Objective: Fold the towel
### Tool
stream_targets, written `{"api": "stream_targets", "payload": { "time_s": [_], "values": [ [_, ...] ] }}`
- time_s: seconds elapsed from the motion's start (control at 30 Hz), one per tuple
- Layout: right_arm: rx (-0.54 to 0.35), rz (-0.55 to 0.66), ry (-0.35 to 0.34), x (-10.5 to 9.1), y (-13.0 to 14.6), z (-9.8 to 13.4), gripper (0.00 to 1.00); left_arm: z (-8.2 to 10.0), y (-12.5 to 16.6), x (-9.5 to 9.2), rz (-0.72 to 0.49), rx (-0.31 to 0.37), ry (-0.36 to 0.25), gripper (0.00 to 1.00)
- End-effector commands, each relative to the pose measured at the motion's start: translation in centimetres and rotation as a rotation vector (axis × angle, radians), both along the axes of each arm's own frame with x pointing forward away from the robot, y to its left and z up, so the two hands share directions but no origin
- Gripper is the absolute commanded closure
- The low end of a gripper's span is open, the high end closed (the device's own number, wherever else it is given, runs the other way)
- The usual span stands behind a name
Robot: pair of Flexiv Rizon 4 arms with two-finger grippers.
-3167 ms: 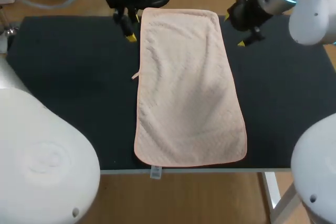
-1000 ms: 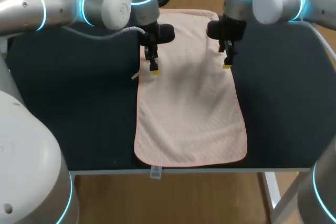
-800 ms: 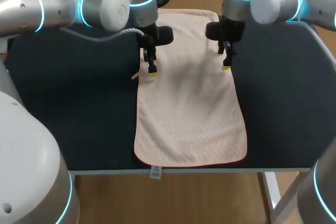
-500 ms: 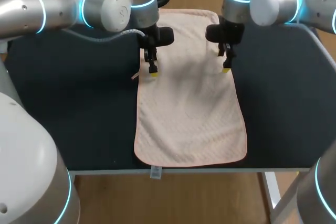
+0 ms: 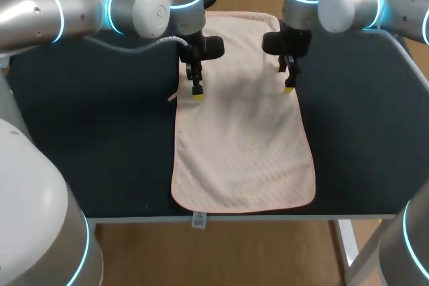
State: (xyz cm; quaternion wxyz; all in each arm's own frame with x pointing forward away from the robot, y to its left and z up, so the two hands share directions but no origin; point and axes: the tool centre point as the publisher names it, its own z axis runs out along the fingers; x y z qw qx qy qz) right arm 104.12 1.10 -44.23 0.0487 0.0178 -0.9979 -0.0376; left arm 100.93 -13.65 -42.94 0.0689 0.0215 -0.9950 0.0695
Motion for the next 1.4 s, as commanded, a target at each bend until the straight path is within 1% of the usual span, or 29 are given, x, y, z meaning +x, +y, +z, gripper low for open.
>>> {"api": "stream_targets", "payload": {
  "time_s": [0.03,0.3,0.33,0.37,0.4,0.43,0.47,0.53,0.77,0.9,1.03,1.17,1.33,1.37,1.4],
  "values": [
    [-0.003,0.005,0.007,0.2,-0.1,-0.4,0.00,-0.9,-0.3,0.8,0.003,-0.001,0.030,0.00],
    [-0.004,0.007,0.011,0.1,-0.1,-0.6,0.00,-1.5,-0.5,0.9,0.011,-0.001,0.044,0.00],
    [-0.004,0.008,0.010,0.2,-0.1,-0.5,0.00,-1.6,-0.5,0.9,0.011,-0.001,0.045,0.18],
    [-0.005,0.009,0.009,0.2,-0.1,-0.5,0.00,-1.6,-0.5,0.9,0.012,0.002,0.048,0.58],
    [-0.005,0.010,0.008,0.2,-0.1,-0.4,0.00,-1.7,-0.6,0.8,0.010,0.004,0.048,0.78],
    [-0.004,0.012,0.007,0.2,-0.1,-0.4,0.10,-1.7,-0.6,0.8,0.010,0.003,0.048,1.00],
    [-0.004,0.013,0.006,0.2,-0.1,-0.4,0.56,-1.8,-0.6,0.8,0.010,0.002,0.048,1.00],
    [-0.004,0.015,0.003,0.3,-0.1,-0.3,1.00,-1.8,-0.6,0.8,0.009,-0.003,0.045,1.00],
    [0.001,0.015,-0.014,-0.2,-0.2,0.2,1.00,-1.6,-0.6,0.7,0.008,-0.031,0.005,1.00],
    [0.008,0.018,-0.040,-0.4,-0.3,0.9,1.00,-1.2,-0.6,0.6,0.001,-0.038,-0.013,1.00],
    [0.010,0.027,-0.066,-0.4,-0.4,1.8,1.00,-0.1,-0.3,1.1,0.001,-0.040,-0.037,1.00],
    [0.004,0.043,-0.116,-0.3,-0.5,3.5,1.00,1.7,0.4,1.8,0.019,-0.044,-0.073,1.00],
    [0.004,0.062,-0.170,-0.3,-0.5,5.4,1.00,3.8,1.4,2.0,0.033,-0.048,-0.107,1.00],
    [0.000,0.079,-0.182,-0.4,-0.5,5.6,1.00,4.1,1.5,2.0,0.031,-0.046,-0.116,1.00],
    [-0.019,0.106,-0.177,-0.4,-0.4,5.6,1.00,4.2,1.5,2.0,0.028,-0.045,-0.118,1.00]
  ]
}}
